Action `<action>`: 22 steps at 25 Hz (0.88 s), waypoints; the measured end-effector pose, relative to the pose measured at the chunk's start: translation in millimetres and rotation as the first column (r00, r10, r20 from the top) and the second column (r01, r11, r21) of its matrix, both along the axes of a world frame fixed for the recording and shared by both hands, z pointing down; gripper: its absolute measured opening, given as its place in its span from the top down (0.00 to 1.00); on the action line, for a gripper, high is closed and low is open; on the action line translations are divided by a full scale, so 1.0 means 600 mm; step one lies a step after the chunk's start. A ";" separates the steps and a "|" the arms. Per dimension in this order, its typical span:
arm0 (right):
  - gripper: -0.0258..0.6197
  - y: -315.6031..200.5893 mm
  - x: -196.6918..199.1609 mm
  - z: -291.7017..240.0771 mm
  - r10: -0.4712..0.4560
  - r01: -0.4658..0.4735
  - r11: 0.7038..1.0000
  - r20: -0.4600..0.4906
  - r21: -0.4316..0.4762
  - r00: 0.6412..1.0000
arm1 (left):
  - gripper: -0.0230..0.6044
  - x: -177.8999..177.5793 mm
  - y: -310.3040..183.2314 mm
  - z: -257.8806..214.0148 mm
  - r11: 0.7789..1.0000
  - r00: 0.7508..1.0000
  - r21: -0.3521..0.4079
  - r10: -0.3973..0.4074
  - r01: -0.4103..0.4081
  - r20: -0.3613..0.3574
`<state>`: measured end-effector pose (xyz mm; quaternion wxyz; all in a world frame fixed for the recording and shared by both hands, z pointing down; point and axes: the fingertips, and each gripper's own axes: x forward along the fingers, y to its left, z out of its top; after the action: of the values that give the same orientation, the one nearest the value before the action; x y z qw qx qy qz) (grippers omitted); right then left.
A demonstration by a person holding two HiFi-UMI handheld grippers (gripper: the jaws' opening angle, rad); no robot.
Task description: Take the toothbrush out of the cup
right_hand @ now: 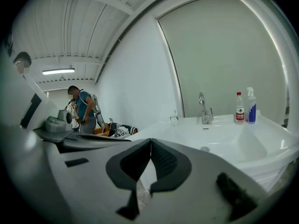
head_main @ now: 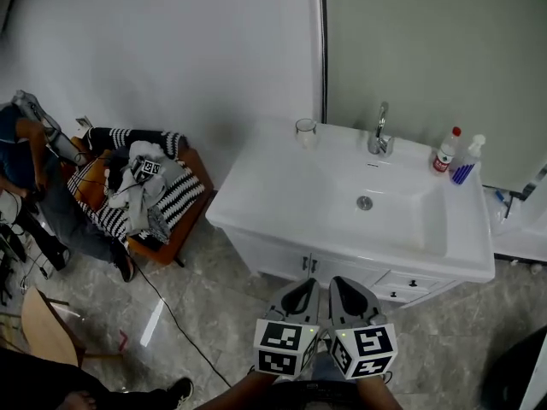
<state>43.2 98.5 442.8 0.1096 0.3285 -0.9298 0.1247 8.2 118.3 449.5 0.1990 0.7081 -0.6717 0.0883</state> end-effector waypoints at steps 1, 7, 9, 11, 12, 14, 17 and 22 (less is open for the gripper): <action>0.94 -0.014 -0.002 0.001 -0.005 0.005 1.000 0.001 -0.004 1.000 | 0.95 -0.003 -0.013 0.001 1.000 1.000 0.001 -0.007 0.007 0.004; 0.94 -0.081 -0.029 0.002 -0.050 0.050 0.999 0.011 -0.020 0.999 | 0.95 -0.029 -0.074 -0.002 0.998 0.998 -0.010 -0.055 0.055 0.006; 0.94 -0.099 -0.039 0.002 -0.070 0.070 0.997 0.012 -0.024 0.997 | 0.95 -0.038 -0.093 -0.002 0.997 0.997 -0.014 -0.073 0.073 0.007; 0.94 -0.118 -0.046 0.002 -0.087 0.088 0.996 0.017 -0.030 0.996 | 0.95 -0.042 -0.113 -0.001 0.996 0.996 -0.018 -0.086 0.086 0.012; 0.94 -0.128 -0.048 0.003 -0.095 0.096 0.995 0.020 -0.033 0.995 | 0.95 -0.042 -0.122 -0.001 0.996 0.996 -0.020 -0.090 0.090 0.014; 0.94 -0.148 -0.052 0.005 -0.112 0.113 0.993 0.028 -0.039 0.993 | 0.95 -0.041 -0.140 0.002 0.995 0.995 -0.027 -0.099 0.100 0.020; 0.94 -0.173 -0.060 0.006 -0.140 0.142 0.989 0.043 -0.045 0.989 | 0.95 -0.046 -0.160 0.004 0.991 0.991 -0.033 -0.129 0.130 0.033; 0.94 -0.207 -0.073 -0.004 -0.184 0.187 0.981 0.065 -0.041 0.981 | 0.95 -0.058 -0.192 -0.006 0.984 0.983 -0.031 -0.176 0.178 0.052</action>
<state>-0.6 -25.8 440.6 0.1001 0.2337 -0.9561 0.1456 -26.5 3.3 446.2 0.2022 0.6394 -0.7351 0.0994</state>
